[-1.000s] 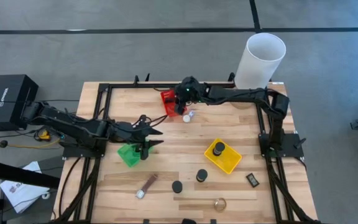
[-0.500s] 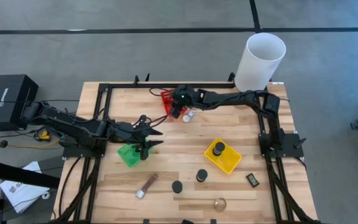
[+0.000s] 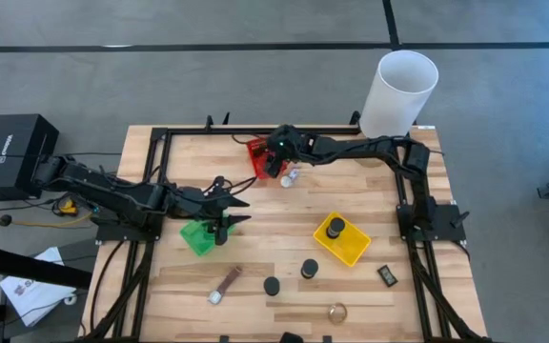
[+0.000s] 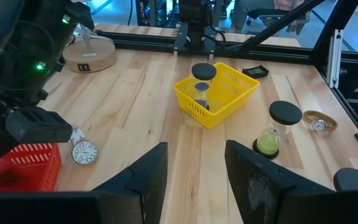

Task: Pick & Place Office items
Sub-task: Put the top green hourglass into the yellow bin

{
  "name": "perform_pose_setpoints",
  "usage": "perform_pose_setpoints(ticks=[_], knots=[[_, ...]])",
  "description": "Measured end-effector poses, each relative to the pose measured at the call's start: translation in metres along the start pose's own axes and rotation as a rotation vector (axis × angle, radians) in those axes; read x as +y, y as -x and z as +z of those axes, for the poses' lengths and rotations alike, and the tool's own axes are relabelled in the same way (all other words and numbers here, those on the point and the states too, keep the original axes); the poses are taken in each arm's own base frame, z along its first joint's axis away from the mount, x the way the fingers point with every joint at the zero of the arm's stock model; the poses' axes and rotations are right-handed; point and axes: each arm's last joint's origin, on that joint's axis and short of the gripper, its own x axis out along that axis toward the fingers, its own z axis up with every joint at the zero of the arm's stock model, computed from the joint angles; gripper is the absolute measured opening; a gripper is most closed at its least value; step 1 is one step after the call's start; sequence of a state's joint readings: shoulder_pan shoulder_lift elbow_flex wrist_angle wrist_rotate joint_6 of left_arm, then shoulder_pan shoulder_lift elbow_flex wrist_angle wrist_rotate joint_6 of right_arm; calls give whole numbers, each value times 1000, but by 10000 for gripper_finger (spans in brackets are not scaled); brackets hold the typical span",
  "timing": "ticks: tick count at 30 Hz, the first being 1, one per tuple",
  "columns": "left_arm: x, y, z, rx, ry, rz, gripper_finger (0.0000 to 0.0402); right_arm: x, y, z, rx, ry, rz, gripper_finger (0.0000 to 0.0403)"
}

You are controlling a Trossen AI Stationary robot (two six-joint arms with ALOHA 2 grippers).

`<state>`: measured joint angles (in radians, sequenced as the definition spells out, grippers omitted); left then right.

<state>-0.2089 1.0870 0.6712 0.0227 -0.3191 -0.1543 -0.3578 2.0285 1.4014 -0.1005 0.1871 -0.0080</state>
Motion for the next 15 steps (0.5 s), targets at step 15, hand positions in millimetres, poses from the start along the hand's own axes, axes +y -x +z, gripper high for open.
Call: perform_pose_setpoints(ticks=[15], knots=[[0, 0, 0, 0, 0, 4, 155, 20, 34, 6, 60, 133, 51, 177]])
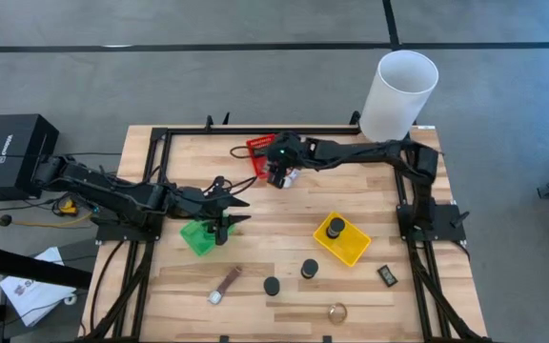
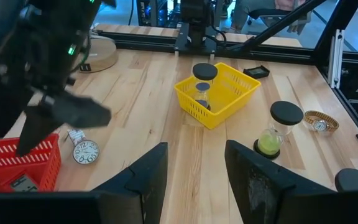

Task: Pick & Place Office items
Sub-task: Put the top green hourglass into the yellow bin

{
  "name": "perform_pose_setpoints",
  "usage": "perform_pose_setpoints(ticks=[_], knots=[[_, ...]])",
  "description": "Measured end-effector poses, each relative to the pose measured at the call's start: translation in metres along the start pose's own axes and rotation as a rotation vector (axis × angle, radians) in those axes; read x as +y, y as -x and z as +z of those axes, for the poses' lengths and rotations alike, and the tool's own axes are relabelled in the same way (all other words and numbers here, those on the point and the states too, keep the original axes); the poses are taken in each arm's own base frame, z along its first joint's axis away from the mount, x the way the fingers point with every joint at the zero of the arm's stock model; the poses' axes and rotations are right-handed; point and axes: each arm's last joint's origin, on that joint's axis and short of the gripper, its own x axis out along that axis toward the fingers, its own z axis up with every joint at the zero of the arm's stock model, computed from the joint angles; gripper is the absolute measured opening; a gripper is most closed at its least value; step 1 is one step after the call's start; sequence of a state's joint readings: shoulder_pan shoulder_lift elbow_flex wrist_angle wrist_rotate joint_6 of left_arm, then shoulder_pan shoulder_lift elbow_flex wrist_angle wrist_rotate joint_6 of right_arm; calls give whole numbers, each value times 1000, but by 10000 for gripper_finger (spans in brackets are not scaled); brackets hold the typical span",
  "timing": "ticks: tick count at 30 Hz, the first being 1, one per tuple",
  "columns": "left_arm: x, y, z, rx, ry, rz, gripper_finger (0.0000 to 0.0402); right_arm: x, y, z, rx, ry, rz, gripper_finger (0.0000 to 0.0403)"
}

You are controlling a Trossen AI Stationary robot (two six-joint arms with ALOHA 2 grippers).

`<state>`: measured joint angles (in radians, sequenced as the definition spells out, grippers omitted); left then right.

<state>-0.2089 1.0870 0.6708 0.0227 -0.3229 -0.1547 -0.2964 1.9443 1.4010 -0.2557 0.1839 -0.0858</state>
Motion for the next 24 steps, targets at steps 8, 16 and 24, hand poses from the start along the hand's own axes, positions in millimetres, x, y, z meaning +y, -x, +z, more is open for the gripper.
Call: perform_pose_setpoints(ticks=[8, 16, 24], knots=[[0, 0, 0, 0, 0, -1, 155, 19, 61, 9, 39, 71, 56, 165], [0, 0, 0, 2, 11, -5, 155, 42, 142, 0, 129, 217, 140, 164], [0, 0, 0, 1, 44, -4, 155, 77, 211, -14, 87, 397, 262, 164]])
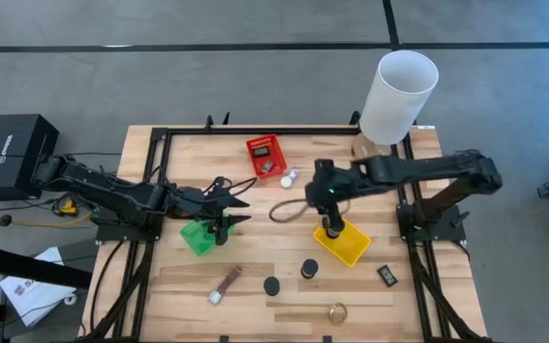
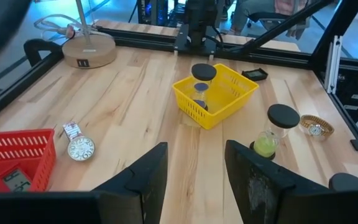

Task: Pick & Place Office items
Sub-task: Put the top green hourglass into the yellow bin

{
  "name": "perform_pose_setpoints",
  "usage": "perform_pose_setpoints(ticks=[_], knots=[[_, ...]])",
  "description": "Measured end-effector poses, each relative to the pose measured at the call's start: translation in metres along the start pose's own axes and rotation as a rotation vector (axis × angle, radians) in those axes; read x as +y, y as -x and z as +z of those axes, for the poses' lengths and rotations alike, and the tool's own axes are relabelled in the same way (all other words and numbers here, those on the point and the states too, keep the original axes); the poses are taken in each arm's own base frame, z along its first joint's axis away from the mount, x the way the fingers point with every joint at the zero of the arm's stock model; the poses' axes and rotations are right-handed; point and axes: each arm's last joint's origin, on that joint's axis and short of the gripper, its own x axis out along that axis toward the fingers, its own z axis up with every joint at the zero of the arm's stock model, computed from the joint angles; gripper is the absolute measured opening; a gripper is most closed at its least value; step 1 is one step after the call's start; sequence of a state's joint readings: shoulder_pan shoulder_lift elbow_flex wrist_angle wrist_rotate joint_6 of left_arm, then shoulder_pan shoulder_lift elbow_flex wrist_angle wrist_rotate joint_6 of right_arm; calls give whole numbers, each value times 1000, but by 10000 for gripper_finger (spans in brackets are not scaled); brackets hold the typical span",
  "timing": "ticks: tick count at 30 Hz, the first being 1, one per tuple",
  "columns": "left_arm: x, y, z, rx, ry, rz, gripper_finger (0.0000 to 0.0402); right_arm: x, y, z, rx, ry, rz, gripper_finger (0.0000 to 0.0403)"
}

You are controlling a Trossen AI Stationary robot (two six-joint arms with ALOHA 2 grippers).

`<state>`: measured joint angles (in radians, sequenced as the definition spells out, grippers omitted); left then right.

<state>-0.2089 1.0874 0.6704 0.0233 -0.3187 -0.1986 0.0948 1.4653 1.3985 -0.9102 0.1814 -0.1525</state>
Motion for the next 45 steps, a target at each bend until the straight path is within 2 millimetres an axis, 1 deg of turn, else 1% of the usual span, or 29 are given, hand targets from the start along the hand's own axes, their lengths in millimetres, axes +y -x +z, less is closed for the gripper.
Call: perform_pose_setpoints(ticks=[2, 4, 8, 11, 13, 15, 18, 21, 23, 27, 31, 33, 36, 39, 45], knots=[[0, 0, 0, -1, 15, 0, 155, 13, 8, -4, -37, 35, 35, 164], [0, 0, 0, -1, 25, 0, 155, 26, 11, -10, -71, 66, 112, 164], [0, 0, 0, -1, 49, 0, 155, 49, 10, -27, -139, 54, 249, 164], [0, 0, 0, -1, 49, 1, 155, 63, 11, -37, -220, 43, 288, 164], [0, 0, 0, -2, 49, 2, 155, 72, 13, -45, -266, 82, 309, 164], [0, 0, 0, -2, 49, 4, 155, 77, 15, -57, -287, 133, 323, 164], [0, 0, 0, -3, 49, 4, 155, 80, 20, -71, -346, 135, 338, 164], [0, 0, 0, -3, 46, 4, 155, 79, 23, -80, -478, 105, 337, 164], [0, 0, 0, -3, 46, 4, 155, 79, 21, -87, -573, 99, 332, 164], [0, 0, 0, -4, 45, 4, 155, 83, 6, -99, -679, 14, 347, 164], [0, 0, 0, -5, 45, 4, 155, 88, -11, -104, -666, -100, 385, 164], [0, 0, 1, -6, 44, 3, 155, 91, -19, -101, -649, -154, 396, 164], [0, 0, 1, -7, 44, 3, 155, 94, -31, -91, -692, -245, 410, 164], [0, 0, 1, -8, 45, 2, 155, 94, -46, -78, -791, -218, 377, 164], [0, 0, 1, -8, 42, 2, 155, 94, -80, -68, -859, -100, 278, 166]])
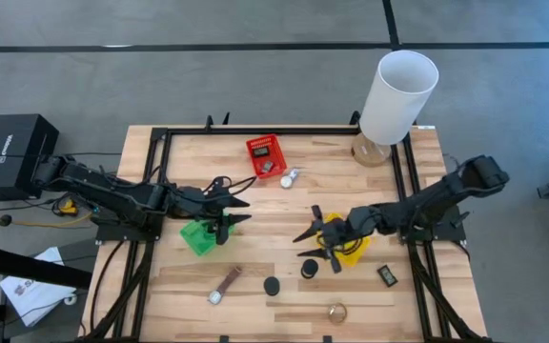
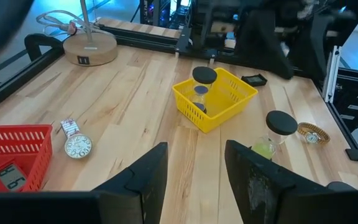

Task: Pick & Place Office items
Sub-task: Put the top green hourglass into the yellow bin

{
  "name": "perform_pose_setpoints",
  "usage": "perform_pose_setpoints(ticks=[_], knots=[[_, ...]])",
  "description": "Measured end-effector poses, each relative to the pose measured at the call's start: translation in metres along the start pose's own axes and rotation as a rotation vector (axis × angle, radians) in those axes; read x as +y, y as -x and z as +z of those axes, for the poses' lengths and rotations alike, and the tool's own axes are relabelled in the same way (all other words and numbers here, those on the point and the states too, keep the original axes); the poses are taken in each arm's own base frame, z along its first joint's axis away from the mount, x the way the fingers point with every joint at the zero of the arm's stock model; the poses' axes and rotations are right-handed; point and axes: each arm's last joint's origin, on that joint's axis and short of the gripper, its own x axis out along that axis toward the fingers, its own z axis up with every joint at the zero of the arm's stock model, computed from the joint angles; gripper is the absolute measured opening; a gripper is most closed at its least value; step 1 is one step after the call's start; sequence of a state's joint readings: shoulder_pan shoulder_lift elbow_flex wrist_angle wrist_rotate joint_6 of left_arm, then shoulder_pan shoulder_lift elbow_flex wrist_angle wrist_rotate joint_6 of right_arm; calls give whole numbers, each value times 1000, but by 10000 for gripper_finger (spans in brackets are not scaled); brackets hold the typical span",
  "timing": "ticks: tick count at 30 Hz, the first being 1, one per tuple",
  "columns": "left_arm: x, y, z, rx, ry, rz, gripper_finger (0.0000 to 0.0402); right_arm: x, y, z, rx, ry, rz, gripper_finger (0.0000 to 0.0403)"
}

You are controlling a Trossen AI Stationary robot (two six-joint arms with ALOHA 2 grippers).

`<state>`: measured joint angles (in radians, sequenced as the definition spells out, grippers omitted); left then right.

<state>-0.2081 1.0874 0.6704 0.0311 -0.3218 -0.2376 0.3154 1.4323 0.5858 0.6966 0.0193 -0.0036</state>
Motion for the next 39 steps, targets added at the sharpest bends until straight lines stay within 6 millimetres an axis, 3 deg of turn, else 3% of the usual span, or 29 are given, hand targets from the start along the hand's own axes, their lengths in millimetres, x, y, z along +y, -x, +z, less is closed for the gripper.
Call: perform_pose_setpoints(ticks=[4, 9, 13, 18, 25, 33, 39], knots=[[0, 0, 0, 1, -51, -4, 155, -4, -18, -5, 39, -38, -13, 178], [0, 0, 0, 1, -57, -3, 155, -3, -39, 6, 16, -54, 36, 207], [0, 0, 0, 1, -58, -3, 155, 6, -49, 18, 11, 42, 134, 233], [0, 0, 0, 2, -58, -3, 155, 9, -47, 16, 127, 86, 145, 246], [0, 0, 0, 2, -58, -2, 155, 9, -47, 4, 240, -36, 136, 245], [0, 0, 0, 0, -55, 2, 155, 11, -46, 3, 258, -44, 139, 245], [0, 0, 0, 0, -54, 1, 155, 17, -48, -9, 326, -25, 159, 245]])
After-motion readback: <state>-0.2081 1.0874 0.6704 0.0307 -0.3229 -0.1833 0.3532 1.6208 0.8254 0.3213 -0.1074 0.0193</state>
